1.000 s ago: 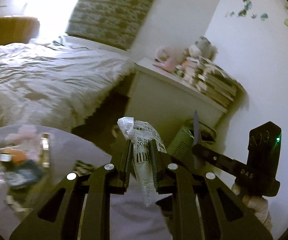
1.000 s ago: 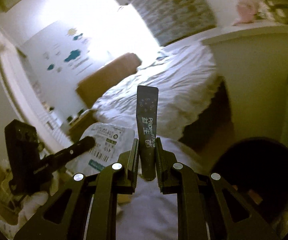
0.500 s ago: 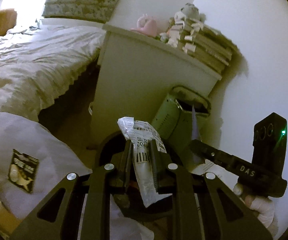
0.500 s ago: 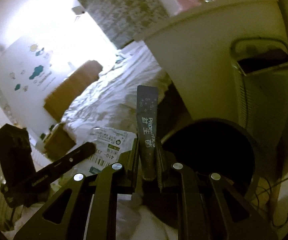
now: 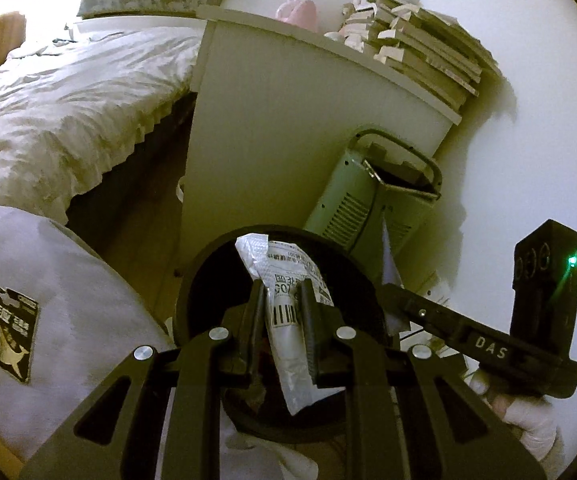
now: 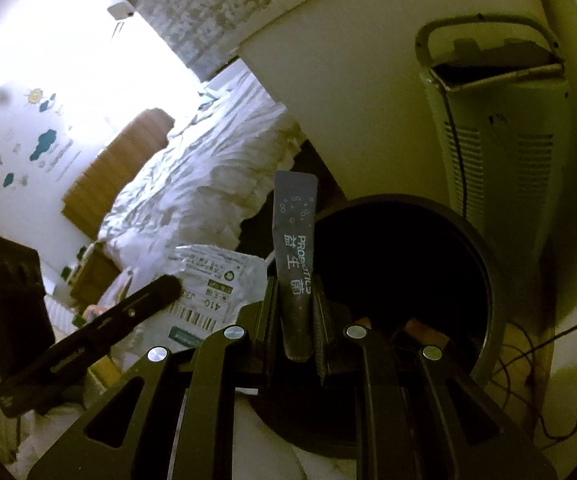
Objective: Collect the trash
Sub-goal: 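Drop the white bag and dark wrapper into the black bin with both grippers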
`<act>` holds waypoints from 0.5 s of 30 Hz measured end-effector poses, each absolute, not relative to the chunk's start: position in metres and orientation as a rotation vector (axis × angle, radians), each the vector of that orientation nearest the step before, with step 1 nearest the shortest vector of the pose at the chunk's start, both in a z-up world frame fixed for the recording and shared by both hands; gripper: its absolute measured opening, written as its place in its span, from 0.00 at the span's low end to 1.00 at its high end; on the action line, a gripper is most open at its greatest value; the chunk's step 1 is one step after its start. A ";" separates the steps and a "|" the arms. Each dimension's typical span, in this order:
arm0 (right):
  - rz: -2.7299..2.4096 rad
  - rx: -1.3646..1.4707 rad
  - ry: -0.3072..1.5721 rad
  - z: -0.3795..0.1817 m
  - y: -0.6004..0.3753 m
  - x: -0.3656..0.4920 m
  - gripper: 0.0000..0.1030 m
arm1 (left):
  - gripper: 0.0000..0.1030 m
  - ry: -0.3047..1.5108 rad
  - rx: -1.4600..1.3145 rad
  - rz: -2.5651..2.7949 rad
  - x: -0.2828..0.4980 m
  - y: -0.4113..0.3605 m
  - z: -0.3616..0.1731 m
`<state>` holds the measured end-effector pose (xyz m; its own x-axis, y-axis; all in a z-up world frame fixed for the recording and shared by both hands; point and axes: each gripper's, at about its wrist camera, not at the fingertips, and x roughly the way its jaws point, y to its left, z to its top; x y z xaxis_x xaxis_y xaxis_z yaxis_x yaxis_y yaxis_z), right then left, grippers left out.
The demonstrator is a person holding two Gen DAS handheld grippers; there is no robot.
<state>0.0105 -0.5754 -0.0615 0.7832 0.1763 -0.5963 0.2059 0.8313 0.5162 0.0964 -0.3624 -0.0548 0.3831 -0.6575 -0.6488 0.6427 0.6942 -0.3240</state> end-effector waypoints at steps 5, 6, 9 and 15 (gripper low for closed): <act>-0.044 0.593 0.703 -0.064 -0.572 0.009 0.21 | 0.21 0.862 -0.001 -0.823 0.097 -0.370 -0.058; -0.051 0.589 0.705 -0.064 -0.572 0.009 0.27 | 0.21 0.863 -0.001 -0.824 0.096 -0.371 -0.058; -0.070 0.586 0.694 -0.064 -0.574 0.006 0.51 | 0.27 0.860 0.010 -0.826 0.094 -0.371 -0.054; -0.077 0.582 0.684 -0.060 -0.575 0.005 0.55 | 0.51 0.812 0.012 -0.817 0.085 -0.363 -0.039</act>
